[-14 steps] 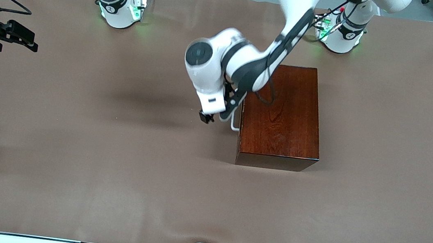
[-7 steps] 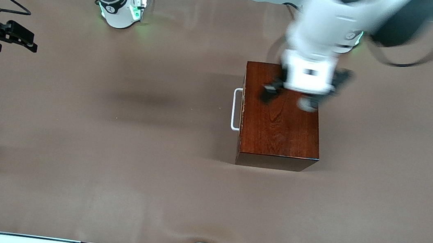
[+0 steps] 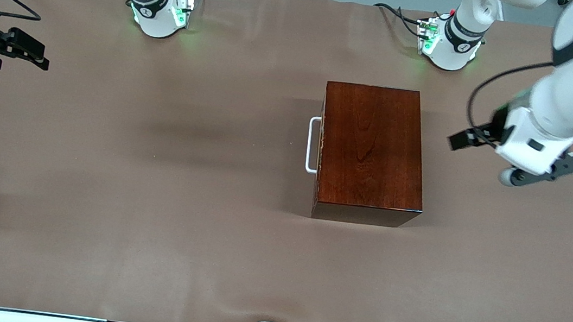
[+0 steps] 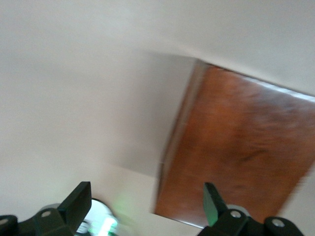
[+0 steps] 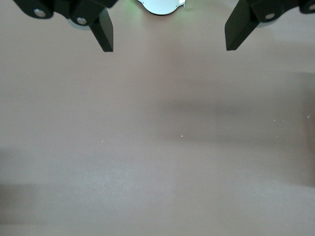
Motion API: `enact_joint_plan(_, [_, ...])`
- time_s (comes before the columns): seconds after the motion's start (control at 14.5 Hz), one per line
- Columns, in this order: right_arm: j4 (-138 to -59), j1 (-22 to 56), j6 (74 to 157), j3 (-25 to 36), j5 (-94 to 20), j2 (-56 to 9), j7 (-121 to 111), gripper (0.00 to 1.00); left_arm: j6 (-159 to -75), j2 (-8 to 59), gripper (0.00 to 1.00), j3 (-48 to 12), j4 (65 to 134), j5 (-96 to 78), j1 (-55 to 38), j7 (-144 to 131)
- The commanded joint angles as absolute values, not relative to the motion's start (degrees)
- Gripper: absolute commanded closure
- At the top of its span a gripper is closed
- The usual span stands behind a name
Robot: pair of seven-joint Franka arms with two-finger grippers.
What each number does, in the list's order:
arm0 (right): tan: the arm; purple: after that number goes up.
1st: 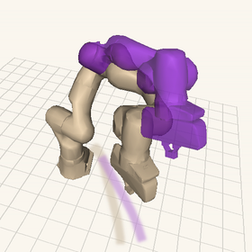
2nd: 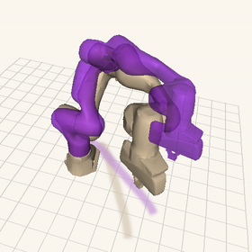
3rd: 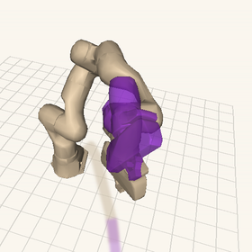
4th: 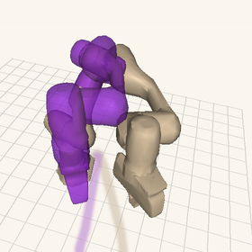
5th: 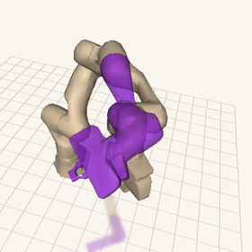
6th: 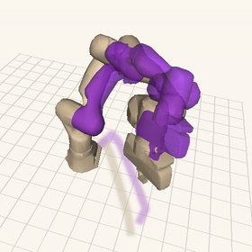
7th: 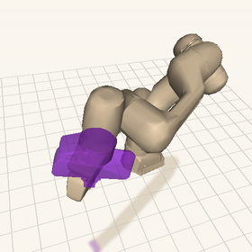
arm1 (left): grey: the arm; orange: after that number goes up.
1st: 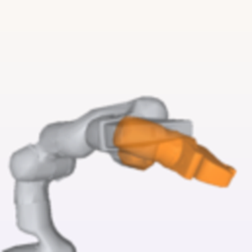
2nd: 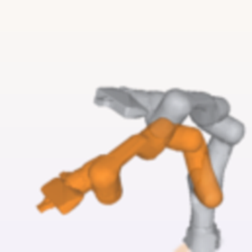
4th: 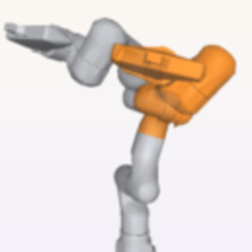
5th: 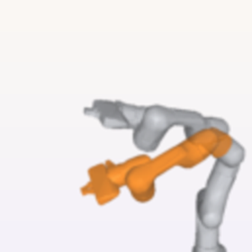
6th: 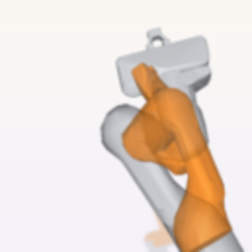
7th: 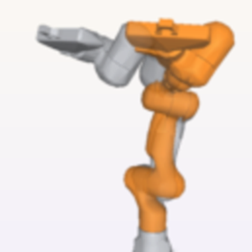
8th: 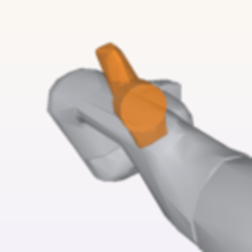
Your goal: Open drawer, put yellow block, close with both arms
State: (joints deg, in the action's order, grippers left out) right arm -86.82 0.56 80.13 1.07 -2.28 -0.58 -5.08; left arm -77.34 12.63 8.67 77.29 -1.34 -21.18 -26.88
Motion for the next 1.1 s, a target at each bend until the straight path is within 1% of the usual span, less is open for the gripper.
enact_joint_plan(0.0, [-88.07,-0.18,80.6,0.35,-1.93,0.7,-5.71,0.0,-81.8,2.93,0.0,8.0,89.88,2.55,-19.17,-16.64])
enact_joint_plan(0.14, [-88.15,-0.18,80.6,0.35,-1.93,0.7,-5.71,0.0,-87.95,-3.31,0.0,7.82,97.61,2.55,-15.05,-8.66])
enact_joint_plan(0.21, [-88.15,-0.18,80.6,0.35,-1.93,0.7,-5.71,0.0,-89.72,-5.51,0.0,7.82,99.73,2.55,-13.72,-5.31])
enact_joint_plan(0.34, [-88.15,-0.18,80.6,0.35,-1.93,0.7,-5.71,0.0,-89.83,-7.02,0.0,7.91,99.23,2.55,-13.01,-3.87])
enact_joint_plan(0.41, [-88.15,-0.18,80.6,0.35,-2.02,0.7,-5.71,0.0,-89.39,-7.47,0.0,7.91,97.84,2.55,-13.09,-3.69])
enact_joint_plan(0.62, [-88.15,-0.18,80.6,0.35,-1.93,0.7,-5.71,0.0,-87.45,-6.6,0.0,7.82,93.0,2.55,-13.36,-3.95])
enact_joint_plan(0.76, [-88.07,-0.09,80.51,0.35,-1.93,0.62,-5.71,0.0,-87.45,-6.5,0.0,7.82,92.46,2.64,-13.01,-3.43])
enact_joint_plan(0.83, [-88.07,-0.09,80.51,0.35,-1.93,0.62,-5.71,0.0,-87.45,-6.5,0.0,6.6,92.55,2.55,-11.27,-2.99])
enact_joint_plan(0.97, [-88.07,-0.09,80.51,0.35,-1.93,0.62,-5.71,0.0,-87.54,-6.42,0.0,-3.72,92.64,1.76,-0.76,-0.45])
enact_joint_plan(1.03, [-88.07,-0.09,80.51,0.35,-1.93,0.62,-5.71,0.0,-87.54,-6.42,0.0,-7.26,92.64,1.67,2.78,0.0])
